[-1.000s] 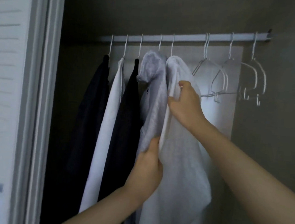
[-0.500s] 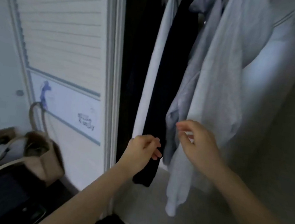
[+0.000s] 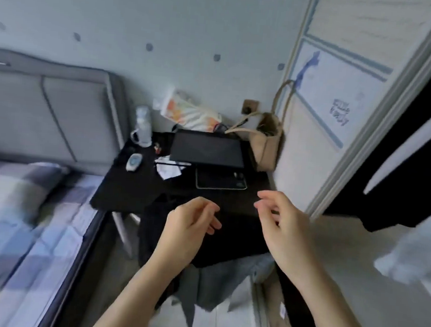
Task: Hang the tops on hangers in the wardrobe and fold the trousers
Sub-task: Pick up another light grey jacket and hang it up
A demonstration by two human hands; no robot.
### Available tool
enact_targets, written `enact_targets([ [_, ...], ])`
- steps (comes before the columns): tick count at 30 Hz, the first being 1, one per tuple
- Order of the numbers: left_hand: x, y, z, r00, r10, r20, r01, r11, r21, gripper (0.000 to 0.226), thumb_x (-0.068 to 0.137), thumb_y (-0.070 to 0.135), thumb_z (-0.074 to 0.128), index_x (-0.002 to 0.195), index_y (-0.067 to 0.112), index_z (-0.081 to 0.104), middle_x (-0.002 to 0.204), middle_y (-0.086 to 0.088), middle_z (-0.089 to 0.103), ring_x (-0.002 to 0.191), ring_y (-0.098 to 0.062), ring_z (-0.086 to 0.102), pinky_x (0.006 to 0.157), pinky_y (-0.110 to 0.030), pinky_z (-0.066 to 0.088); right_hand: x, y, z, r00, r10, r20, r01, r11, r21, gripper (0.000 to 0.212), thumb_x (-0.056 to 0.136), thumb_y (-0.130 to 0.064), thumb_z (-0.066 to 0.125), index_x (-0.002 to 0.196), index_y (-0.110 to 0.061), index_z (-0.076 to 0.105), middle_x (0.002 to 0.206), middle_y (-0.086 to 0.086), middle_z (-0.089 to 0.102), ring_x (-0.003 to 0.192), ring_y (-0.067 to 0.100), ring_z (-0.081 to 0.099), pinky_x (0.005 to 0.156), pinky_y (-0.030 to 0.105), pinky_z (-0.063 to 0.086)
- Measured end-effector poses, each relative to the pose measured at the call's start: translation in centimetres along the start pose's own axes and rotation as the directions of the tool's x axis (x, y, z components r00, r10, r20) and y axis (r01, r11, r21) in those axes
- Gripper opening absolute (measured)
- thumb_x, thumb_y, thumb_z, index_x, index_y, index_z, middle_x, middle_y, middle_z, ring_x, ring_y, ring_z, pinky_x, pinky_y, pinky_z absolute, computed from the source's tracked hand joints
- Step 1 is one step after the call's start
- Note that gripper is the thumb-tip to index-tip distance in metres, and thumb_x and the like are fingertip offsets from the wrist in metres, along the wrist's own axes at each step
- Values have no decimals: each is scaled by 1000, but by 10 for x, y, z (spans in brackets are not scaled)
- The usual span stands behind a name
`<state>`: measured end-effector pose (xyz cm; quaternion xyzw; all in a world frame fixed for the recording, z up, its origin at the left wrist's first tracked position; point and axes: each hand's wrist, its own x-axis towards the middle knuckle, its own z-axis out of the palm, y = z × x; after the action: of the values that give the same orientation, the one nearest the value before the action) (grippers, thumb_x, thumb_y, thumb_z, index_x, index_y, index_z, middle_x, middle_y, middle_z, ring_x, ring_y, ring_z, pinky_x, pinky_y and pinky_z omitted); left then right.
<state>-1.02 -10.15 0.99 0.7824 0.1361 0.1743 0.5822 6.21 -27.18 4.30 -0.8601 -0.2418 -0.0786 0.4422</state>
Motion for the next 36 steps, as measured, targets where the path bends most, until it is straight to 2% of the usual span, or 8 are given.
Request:
enact_targets([
  [4, -95, -46, -57, 947, -193, -255, 210, 977, 43, 27, 99, 20, 51, 79, 30, 66, 70, 3, 72, 65, -15, 67, 70, -40, 57, -43, -26, 57, 957, -55, 285, 15, 990, 140, 18, 95, -21, 51, 110, -22, 62, 94, -11, 68, 94, 0, 61, 83, 13, 47],
  [10, -237, -82, -137, 710, -359, -606, 434, 900, -25, 25, 95, 22, 52, 75, 25, 67, 67, 3, 71, 67, -20, 67, 73, -49, 56, -124, -93, 145, 745, -216, 631, 77, 968, 239, 17, 96, -18, 51, 108, -17, 63, 91, -5, 70, 88, 3, 63, 74, 10, 45],
  [14, -314, -97, -168, 562, -406, -720, 486, 867, -109, 27, 97, 19, 52, 76, 29, 66, 65, 4, 70, 61, -17, 65, 73, -50, 56, -183, -134, 198, 584, -308, 751, 132, 949, 287, 19, 95, -23, 52, 110, -20, 63, 96, -3, 71, 93, 11, 64, 85, 25, 51],
  [17, -369, -115, -190, 461, -451, -764, 526, 833, -174, 23, 97, 19, 52, 80, 24, 67, 66, 4, 70, 61, -17, 67, 71, -47, 57, -228, -161, 237, 474, -354, 806, 182, 935, 304, 17, 94, -26, 52, 107, -26, 61, 94, -6, 70, 88, 6, 63, 73, 3, 44],
  [20, -418, -136, -214, 356, -506, -785, 538, 798, -271, 22, 97, 16, 53, 81, 21, 68, 65, 0, 70, 66, -24, 69, 71, -49, 57, -268, -189, 274, 386, -353, 852, 189, 935, 302, 14, 93, -27, 52, 103, -31, 61, 92, -8, 70, 85, 4, 63, 65, -3, 38],
  [24, -476, -171, -256, 249, -579, -776, 573, 734, -363, 23, 96, 13, 54, 80, 23, 66, 63, 0, 71, 65, -22, 69, 70, -48, 58, -318, -224, 328, 321, -309, 895, 204, 946, 254, 13, 92, -26, 53, 102, -26, 62, 92, -5, 71, 88, 11, 64, 73, 18, 45],
  [31, -535, -263, -348, 200, -682, -704, 743, 574, -344, 15, 90, 19, 56, 84, 30, 65, 72, 12, 70, 81, -12, 66, 65, -22, 47, -383, -252, 445, 292, -162, 943, 221, 970, 98, 18, 94, -25, 53, 108, -21, 62, 100, -2, 67, 90, 14, 56, 74, 21, 36],
  [36, -522, -351, -406, 272, -758, -593, 852, 476, -219, 17, 90, 20, 53, 103, 17, 65, 102, -3, 70, 99, -23, 63, 89, -36, 50, -400, -238, 548, 271, -52, 961, 243, 970, -16, 21, 95, -25, 52, 111, -14, 61, 103, 1, 65, 96, 17, 55, 75, 22, 34],
])
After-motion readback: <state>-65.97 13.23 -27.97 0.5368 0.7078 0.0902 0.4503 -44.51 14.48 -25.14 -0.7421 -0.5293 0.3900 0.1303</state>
